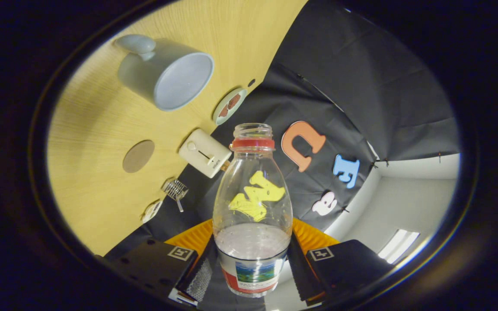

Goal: Take the bottle from table, then pour the juice into the cup, finally place the bottle on the coaster

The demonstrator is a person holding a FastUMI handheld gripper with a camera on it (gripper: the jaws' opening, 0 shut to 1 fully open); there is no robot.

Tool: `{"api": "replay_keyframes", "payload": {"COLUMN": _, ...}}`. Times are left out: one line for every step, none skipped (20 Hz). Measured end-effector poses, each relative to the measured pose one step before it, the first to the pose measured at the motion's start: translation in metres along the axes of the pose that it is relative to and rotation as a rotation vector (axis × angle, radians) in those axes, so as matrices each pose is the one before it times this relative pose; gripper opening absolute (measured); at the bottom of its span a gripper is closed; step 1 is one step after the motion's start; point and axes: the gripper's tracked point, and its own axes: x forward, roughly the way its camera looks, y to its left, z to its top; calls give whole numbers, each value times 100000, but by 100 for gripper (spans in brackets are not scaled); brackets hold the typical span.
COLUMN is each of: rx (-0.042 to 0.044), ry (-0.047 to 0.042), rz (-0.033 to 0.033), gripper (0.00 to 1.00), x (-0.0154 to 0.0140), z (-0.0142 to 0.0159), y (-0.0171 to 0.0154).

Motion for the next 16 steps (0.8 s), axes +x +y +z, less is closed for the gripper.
{"api": "replay_keyframes", "payload": {"rx": -213, "ry": -207, "rz": -391, "gripper": 82, "x": -156, "z": 111, "y": -66}}
{"api": "replay_keyframes", "payload": {"rx": -139, "ry": -250, "rz": -328, "gripper": 82, "x": -5, "z": 85, "y": 36}}
{"api": "replay_keyframes", "payload": {"rx": 72, "ry": -127, "rz": -279, "gripper": 82, "x": -169, "z": 52, "y": 53}}
{"api": "replay_keyframes", "payload": {"rx": 168, "ry": -103, "rz": 129, "gripper": 82, "x": -46, "z": -51, "y": 117}}
{"api": "replay_keyframes", "payload": {"rx": 81, "ry": -518, "rz": 443, "gripper": 82, "x": -275, "z": 60, "y": 208}}
{"api": "replay_keyframes", "payload": {"rx": 6, "ry": 333, "rz": 592, "gripper": 82, "x": 55, "z": -136, "y": 217}}
{"api": "replay_keyframes", "payload": {"rx": -36, "ry": 686, "rz": 857, "gripper": 82, "x": -187, "z": -268, "y": 310}}
{"api": "replay_keyframes", "payload": {"rx": 531, "ry": -31, "rz": 254, "gripper": 82, "x": -51, "z": -29, "y": 196}}
{"api": "replay_keyframes", "payload": {"rx": 1160, "ry": 150, "rz": 19, "gripper": 82, "x": -49, "z": -25, "y": 17}}
{"api": "replay_keyframes", "payload": {"rx": 2222, "ry": 508, "rz": 333, "gripper": 82, "x": -188, "z": -113, "y": 130}}
{"api": "replay_keyframes", "payload": {"rx": 2905, "ry": 774, "rz": 304, "gripper": 82, "x": -222, "z": -165, "y": 80}}
{"api": "replay_keyframes", "payload": {"rx": 3385, "ry": 1525, "rz": 145, "gripper": 82, "x": -92, "z": -360, "y": 103}}
{"api": "replay_keyframes", "payload": {"rx": 4725, "ry": 1668, "rz": 1196, "gripper": 82, "x": -212, "z": -278, "y": 353}}
{"api": "replay_keyframes", "payload": {"rx": 5756, "ry": 501, "rz": 1635, "gripper": 82, "x": -56, "z": 142, "y": 502}}
{"api": "replay_keyframes", "payload": {"rx": 6736, "ry": 350, "rz": 978, "gripper": 82, "x": -204, "z": 154, "y": 262}}
{"api": "replay_keyframes", "payload": {"rx": 5201, "ry": 297, "rz": 800, "gripper": 82, "x": -24, "z": -17, "y": 165}}
